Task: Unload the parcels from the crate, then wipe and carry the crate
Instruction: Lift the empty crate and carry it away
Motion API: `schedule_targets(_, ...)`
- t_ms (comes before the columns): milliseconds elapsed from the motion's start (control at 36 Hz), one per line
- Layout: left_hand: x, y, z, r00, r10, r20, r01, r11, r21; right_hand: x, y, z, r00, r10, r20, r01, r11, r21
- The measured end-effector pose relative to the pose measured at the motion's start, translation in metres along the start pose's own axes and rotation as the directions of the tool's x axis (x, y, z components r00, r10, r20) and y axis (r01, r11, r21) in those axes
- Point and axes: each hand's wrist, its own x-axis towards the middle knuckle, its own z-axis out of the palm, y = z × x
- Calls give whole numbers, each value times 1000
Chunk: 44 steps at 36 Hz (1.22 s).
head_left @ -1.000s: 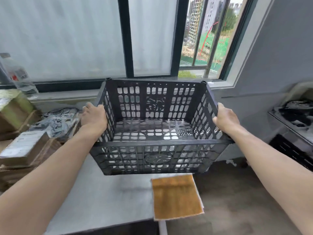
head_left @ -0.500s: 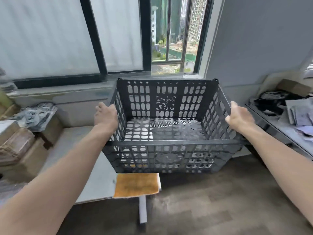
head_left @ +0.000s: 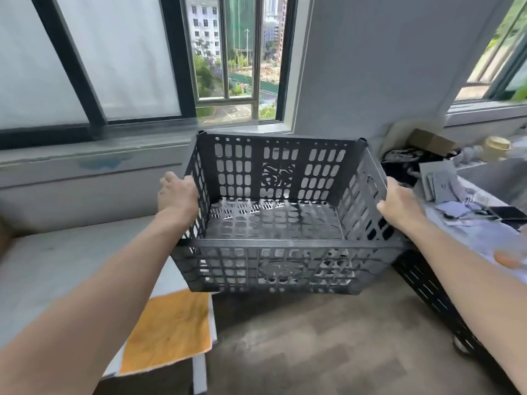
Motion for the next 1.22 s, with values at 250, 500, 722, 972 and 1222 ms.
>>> schedule_targets(250,11,57,34,1000,5,27,-5,1000,-12,32,50,13,1000,19,11,-19,998,-63)
schedule_targets(500,-14,116,90,990,-110,85,111,994,-7,78,115,51,993,-67,100,68,998,-11)
schedule_targets(722,-56,144,144,957,-269,109,267,963,35,121,144,97,974,-136,184,134,991,20)
schedule_targets(972,-74,136,213,864,-414,288,411,909,71,138,156,187,948,-147,284,126,988,89)
schedule_targets(1222,-65,130,301,798,-430,421,450,891,57,145,173,287,923,-114,366,75,990,118)
